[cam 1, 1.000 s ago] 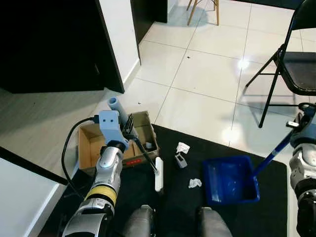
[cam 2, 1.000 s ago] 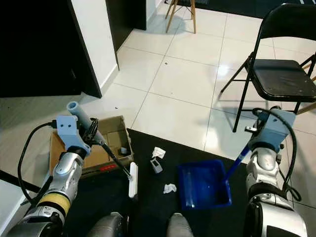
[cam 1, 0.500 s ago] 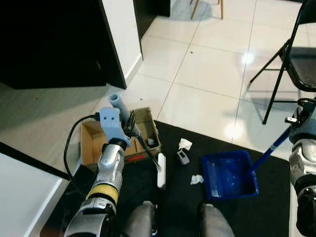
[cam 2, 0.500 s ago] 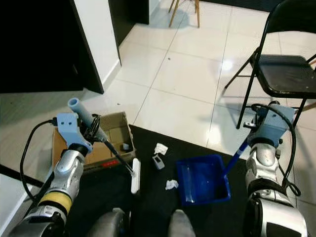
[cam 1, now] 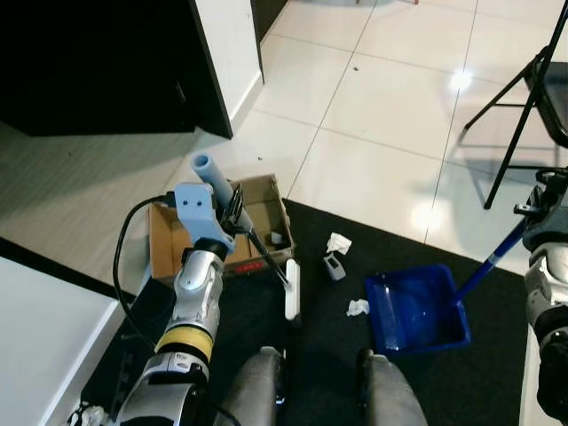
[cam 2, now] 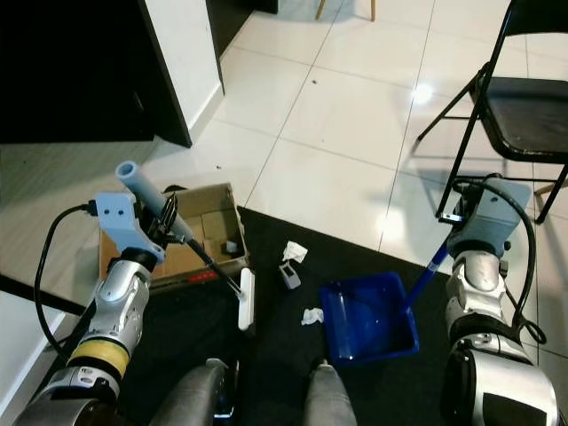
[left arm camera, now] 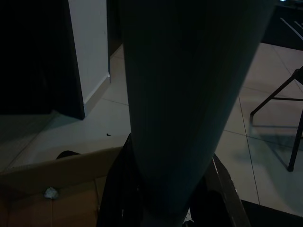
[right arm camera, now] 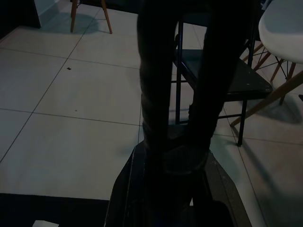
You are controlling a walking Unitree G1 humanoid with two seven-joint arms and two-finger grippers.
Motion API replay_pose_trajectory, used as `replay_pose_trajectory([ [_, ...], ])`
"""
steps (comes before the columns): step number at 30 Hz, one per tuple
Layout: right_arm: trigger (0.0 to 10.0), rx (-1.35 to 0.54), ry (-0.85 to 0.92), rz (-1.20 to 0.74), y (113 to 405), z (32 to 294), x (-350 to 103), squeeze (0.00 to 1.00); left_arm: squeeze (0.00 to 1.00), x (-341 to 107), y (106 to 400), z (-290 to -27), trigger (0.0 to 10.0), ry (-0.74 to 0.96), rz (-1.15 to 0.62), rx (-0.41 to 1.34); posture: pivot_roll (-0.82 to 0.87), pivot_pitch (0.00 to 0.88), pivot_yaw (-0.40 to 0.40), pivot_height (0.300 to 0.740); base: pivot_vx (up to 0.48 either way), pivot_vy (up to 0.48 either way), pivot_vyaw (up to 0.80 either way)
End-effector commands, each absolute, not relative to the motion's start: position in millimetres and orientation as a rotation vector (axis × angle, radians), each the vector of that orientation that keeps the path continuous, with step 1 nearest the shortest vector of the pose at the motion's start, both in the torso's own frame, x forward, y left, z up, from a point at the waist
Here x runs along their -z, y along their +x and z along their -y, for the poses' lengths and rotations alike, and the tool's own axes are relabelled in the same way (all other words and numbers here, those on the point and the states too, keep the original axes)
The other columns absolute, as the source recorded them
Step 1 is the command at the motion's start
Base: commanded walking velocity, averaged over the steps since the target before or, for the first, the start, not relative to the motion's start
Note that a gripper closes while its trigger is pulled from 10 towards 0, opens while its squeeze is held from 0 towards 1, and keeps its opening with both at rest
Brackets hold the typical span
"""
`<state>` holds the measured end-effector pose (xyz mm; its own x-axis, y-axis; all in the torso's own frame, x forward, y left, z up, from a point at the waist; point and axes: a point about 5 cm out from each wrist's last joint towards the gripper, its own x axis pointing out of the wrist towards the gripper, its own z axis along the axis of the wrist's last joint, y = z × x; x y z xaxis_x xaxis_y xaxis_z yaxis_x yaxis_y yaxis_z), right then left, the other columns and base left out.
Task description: Sweep floor
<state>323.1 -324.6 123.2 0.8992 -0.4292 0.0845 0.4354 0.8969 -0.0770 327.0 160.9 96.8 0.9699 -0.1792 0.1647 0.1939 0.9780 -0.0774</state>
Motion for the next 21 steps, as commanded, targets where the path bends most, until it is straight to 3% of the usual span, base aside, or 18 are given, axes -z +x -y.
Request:
replay_pose_trajectory([
  [1, 10.0, 0.468, -0.114, 0.06, 319.3, 334.7, -126.2, 0.0, 0.0, -83.5, 321.0, -162.1, 10.0, -0.103, 0.09, 0.187, 0.07, 0.32, 0.034, 0.74, 0.0, 0.0, 0.0],
  [9, 10.0, 0.476, -0.104, 0.075, 319.4, 336.5, -129.0, 0.0, 0.0, -85.6, 320.0, -164.4, 10.0, -0.104, 0.1, 0.185, 0.08, 0.33, 0.038, 0.74, 0.0, 0.0, 0.0],
  [21, 10.0, 0.437, -0.042, 0.066, 324.9, 315.7, -117.2, 0.0, 0.0, -86.5, 317.7, -159.4, 10.0, -0.118, 0.104, 0.191, 0.09, 0.33, 0.045, 0.74, 0.0, 0.0, 0.0],
])
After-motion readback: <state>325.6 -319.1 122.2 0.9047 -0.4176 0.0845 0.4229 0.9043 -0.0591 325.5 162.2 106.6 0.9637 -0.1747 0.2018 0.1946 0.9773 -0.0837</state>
